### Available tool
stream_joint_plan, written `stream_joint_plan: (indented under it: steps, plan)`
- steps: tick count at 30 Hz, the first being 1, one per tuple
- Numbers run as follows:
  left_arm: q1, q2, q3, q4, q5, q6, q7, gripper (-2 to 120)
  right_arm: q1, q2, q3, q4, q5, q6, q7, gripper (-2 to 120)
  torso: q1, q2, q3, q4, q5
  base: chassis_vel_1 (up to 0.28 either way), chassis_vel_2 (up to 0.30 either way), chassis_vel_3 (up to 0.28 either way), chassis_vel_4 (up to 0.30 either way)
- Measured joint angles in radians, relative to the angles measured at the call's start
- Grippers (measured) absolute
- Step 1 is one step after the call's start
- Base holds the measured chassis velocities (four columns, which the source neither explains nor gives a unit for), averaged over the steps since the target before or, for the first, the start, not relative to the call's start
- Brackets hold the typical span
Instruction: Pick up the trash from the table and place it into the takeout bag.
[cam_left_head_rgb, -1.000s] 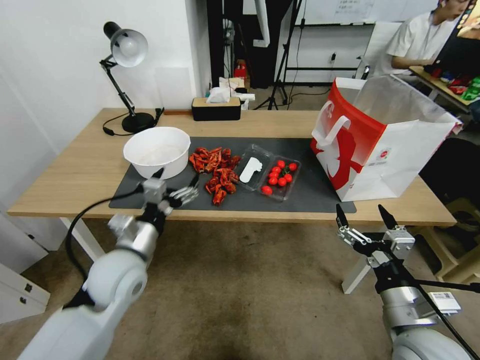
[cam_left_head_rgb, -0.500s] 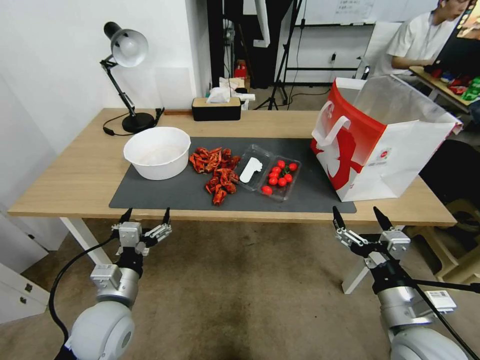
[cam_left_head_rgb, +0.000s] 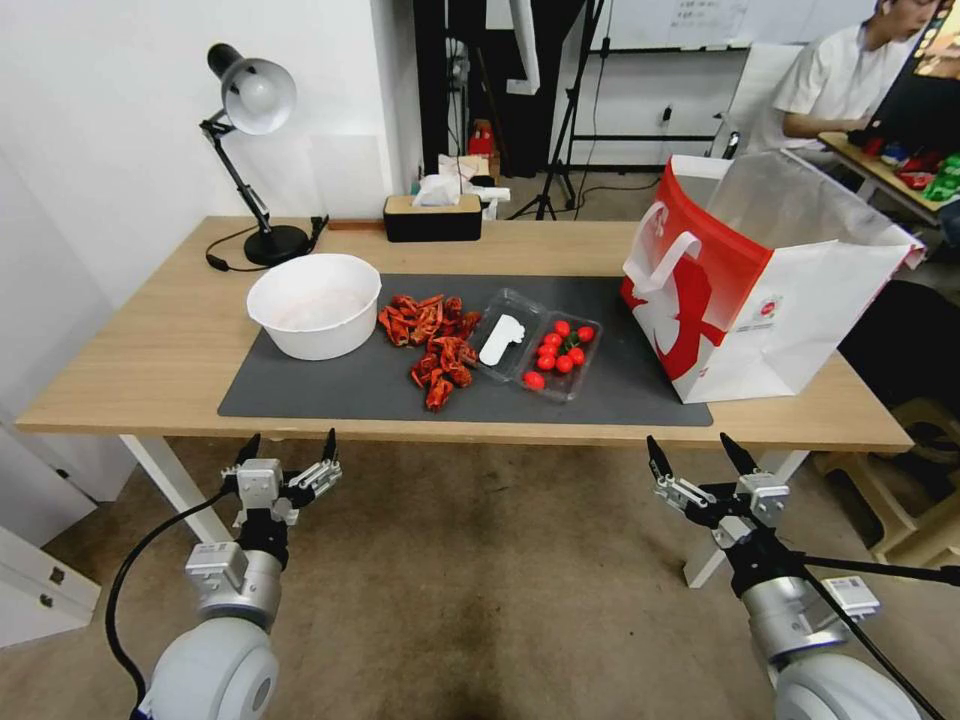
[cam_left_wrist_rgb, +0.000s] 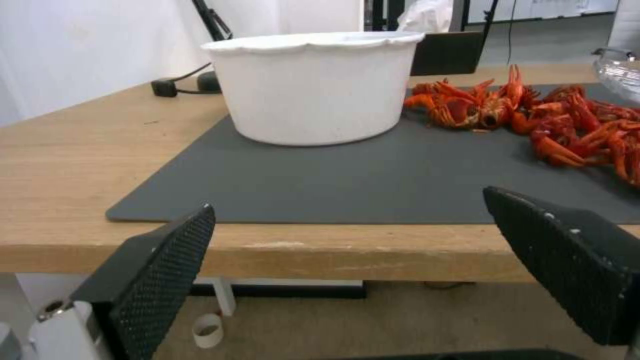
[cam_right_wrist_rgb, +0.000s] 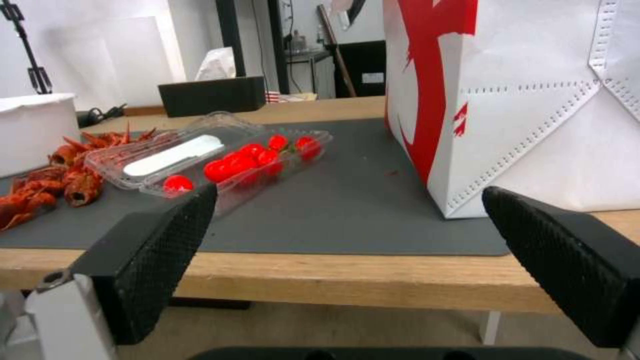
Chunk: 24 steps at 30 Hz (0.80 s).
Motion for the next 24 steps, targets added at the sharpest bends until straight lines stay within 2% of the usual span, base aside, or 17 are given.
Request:
stream_joint_plan:
  steps: [24]
  plan:
    - [-0.003,0.001,0.002,-0.001,-0.002,0.002,0.002,100,0.0,0.0,0.0,0.002,0.0,0.002,0.002,100,0.0,0.0,0.0,0.0001,-0.0001,0.0,0.0,0.0,0.0]
